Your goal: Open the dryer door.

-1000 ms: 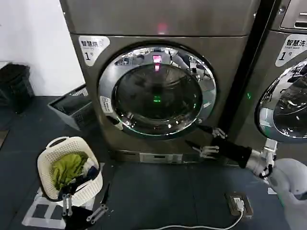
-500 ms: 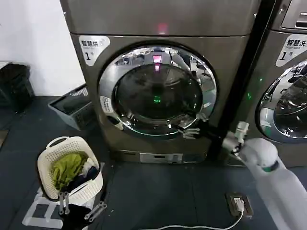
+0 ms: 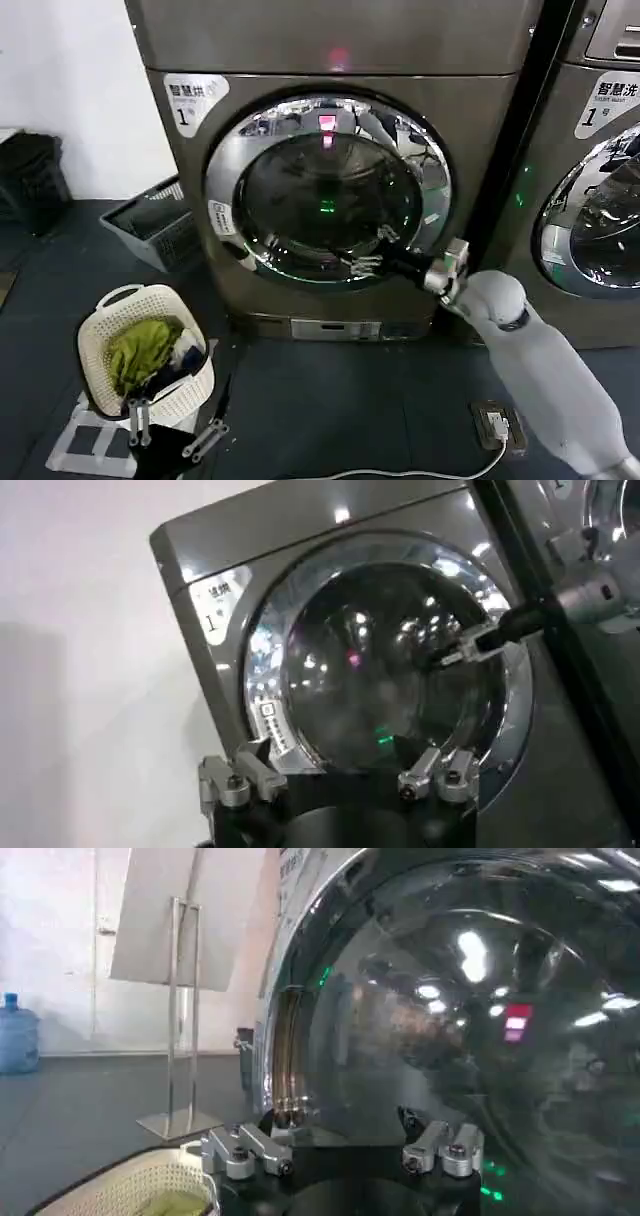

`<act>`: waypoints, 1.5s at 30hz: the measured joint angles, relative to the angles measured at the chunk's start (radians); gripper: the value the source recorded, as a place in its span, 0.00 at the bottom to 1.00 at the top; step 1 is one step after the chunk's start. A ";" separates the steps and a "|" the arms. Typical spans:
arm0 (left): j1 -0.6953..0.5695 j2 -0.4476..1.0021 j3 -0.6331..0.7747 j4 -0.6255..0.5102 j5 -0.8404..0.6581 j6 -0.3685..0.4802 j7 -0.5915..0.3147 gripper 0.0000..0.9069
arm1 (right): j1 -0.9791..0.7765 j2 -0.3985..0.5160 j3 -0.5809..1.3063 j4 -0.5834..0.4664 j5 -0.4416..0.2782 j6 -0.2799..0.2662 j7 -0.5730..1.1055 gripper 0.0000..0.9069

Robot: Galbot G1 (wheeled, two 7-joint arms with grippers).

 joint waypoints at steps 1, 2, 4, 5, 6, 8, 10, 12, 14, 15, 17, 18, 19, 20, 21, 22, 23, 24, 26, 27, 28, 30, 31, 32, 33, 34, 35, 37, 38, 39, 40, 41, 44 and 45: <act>0.001 -0.001 0.000 -0.001 0.001 -0.001 0.000 1.00 | 0.008 0.006 -0.008 -0.006 -0.002 0.000 0.006 1.00; 0.002 -0.002 0.000 -0.002 0.002 -0.001 0.000 1.00 | 0.016 0.013 -0.016 -0.012 -0.005 0.000 0.012 1.00; 0.004 -0.004 0.000 -0.004 0.004 -0.002 0.000 1.00 | 0.029 0.025 -0.031 -0.022 -0.008 0.000 0.021 1.00; 0.006 -0.005 0.000 -0.004 0.005 -0.002 0.000 1.00 | 0.035 0.032 -0.038 -0.026 -0.008 0.000 0.025 1.00; 0.007 -0.006 0.000 -0.005 0.007 -0.003 -0.001 1.00 | 0.041 0.037 -0.044 -0.030 -0.009 -0.001 0.028 1.00; 0.007 -0.008 0.000 -0.005 0.010 -0.003 -0.001 1.00 | 0.051 0.045 -0.055 -0.036 -0.011 -0.002 0.033 1.00; 0.007 -0.010 0.000 -0.005 0.011 -0.003 -0.001 1.00 | 0.062 0.055 -0.066 -0.041 -0.013 -0.004 0.041 1.00; 0.007 -0.011 0.000 -0.006 0.011 -0.003 -0.001 1.00 | 0.070 0.065 -0.074 -0.044 -0.015 -0.007 0.048 1.00; 0.005 -0.010 0.000 -0.005 0.011 -0.003 -0.001 1.00 | 0.076 0.074 -0.084 -0.046 -0.017 -0.009 0.054 1.00; 0.005 -0.010 0.000 -0.005 0.011 -0.003 -0.001 1.00 | 0.077 0.079 -0.089 -0.048 -0.018 -0.010 0.056 1.00; 0.004 -0.010 0.000 -0.005 0.011 -0.003 -0.001 1.00 | 0.081 0.087 -0.098 -0.052 -0.020 -0.014 0.056 1.00; 0.004 -0.011 -0.001 -0.005 0.010 -0.003 -0.001 1.00 | 0.084 0.091 -0.102 -0.054 -0.020 -0.016 0.056 1.00; 0.004 -0.011 0.000 -0.004 0.010 -0.003 -0.001 1.00 | 0.086 0.095 -0.106 -0.057 -0.020 -0.017 0.056 1.00; 0.004 -0.011 -0.001 -0.004 0.010 -0.003 -0.001 1.00 | 0.091 0.099 -0.111 -0.061 -0.020 -0.018 0.056 1.00; 0.004 -0.011 0.000 -0.004 0.010 -0.003 -0.001 1.00 | 0.094 0.103 -0.115 -0.063 -0.021 -0.019 0.056 1.00; 0.004 -0.011 -0.001 -0.003 0.010 -0.003 -0.001 1.00 | 0.097 0.107 -0.118 -0.066 -0.021 -0.020 0.057 1.00; 0.003 -0.011 0.000 -0.003 0.010 -0.002 -0.001 1.00 | 0.102 0.111 -0.123 -0.069 -0.021 -0.022 0.057 1.00; 0.003 -0.011 -0.001 -0.003 0.010 -0.002 -0.001 1.00 | 0.105 0.115 -0.126 -0.071 -0.022 -0.024 0.057 1.00; 0.003 -0.012 -0.001 -0.003 0.010 -0.002 -0.001 1.00 | 0.111 0.125 -0.134 -0.076 -0.026 -0.027 0.057 1.00; 0.003 -0.012 -0.001 -0.003 0.010 -0.002 -0.001 1.00 | 0.115 0.130 -0.138 -0.078 -0.028 -0.027 0.058 1.00; 0.002 -0.013 -0.001 -0.003 0.010 -0.002 -0.001 1.00 | 0.119 0.136 -0.144 -0.082 -0.031 -0.027 0.060 1.00; 0.001 -0.014 -0.001 -0.003 0.009 -0.002 -0.001 1.00 | 0.127 0.149 -0.153 -0.093 -0.037 -0.028 0.061 1.00; 0.001 -0.014 -0.001 -0.003 0.009 -0.001 -0.001 1.00 | 0.131 0.154 -0.156 -0.096 -0.039 -0.028 0.062 1.00; 0.000 -0.015 -0.001 -0.003 0.009 -0.001 -0.001 1.00 | 0.136 0.159 -0.160 -0.102 -0.043 -0.029 0.063 1.00; 0.000 -0.016 -0.001 -0.003 0.009 -0.001 -0.001 1.00 | 0.141 0.166 -0.164 -0.106 -0.045 -0.029 0.063 1.00; 0.000 -0.016 -0.001 -0.003 0.009 -0.001 -0.001 1.00 | 0.146 0.172 -0.169 -0.113 -0.048 -0.030 0.064 1.00; 0.000 -0.016 -0.001 -0.003 0.009 -0.001 -0.001 1.00 | 0.151 0.181 -0.174 -0.120 -0.053 -0.030 0.064 1.00; -0.001 -0.017 -0.001 -0.003 0.009 -0.001 0.000 1.00 | 0.159 0.199 -0.184 -0.134 -0.061 -0.030 0.064 1.00; -0.001 -0.018 -0.001 -0.004 0.009 -0.001 0.000 1.00 | 0.163 0.207 -0.187 -0.140 -0.066 -0.029 0.064 1.00; -0.001 -0.019 -0.001 -0.005 0.009 -0.001 0.000 1.00 | 0.166 0.215 -0.190 -0.146 -0.069 -0.029 0.064 1.00; -0.001 -0.020 -0.001 -0.006 0.009 -0.001 0.000 1.00 | 0.169 0.223 -0.193 -0.153 -0.072 -0.028 0.064 1.00; -0.001 -0.021 -0.001 -0.007 0.009 -0.001 0.000 1.00 | 0.173 0.231 -0.196 -0.161 -0.074 -0.028 0.064 1.00; -0.001 -0.023 0.000 -0.010 0.009 -0.001 0.000 1.00 | 0.186 0.254 -0.208 -0.185 -0.076 -0.025 0.064 1.00; 0.000 -0.023 0.000 -0.011 0.009 -0.001 0.000 1.00 | 0.191 0.260 -0.210 -0.192 -0.076 -0.024 0.064 1.00</act>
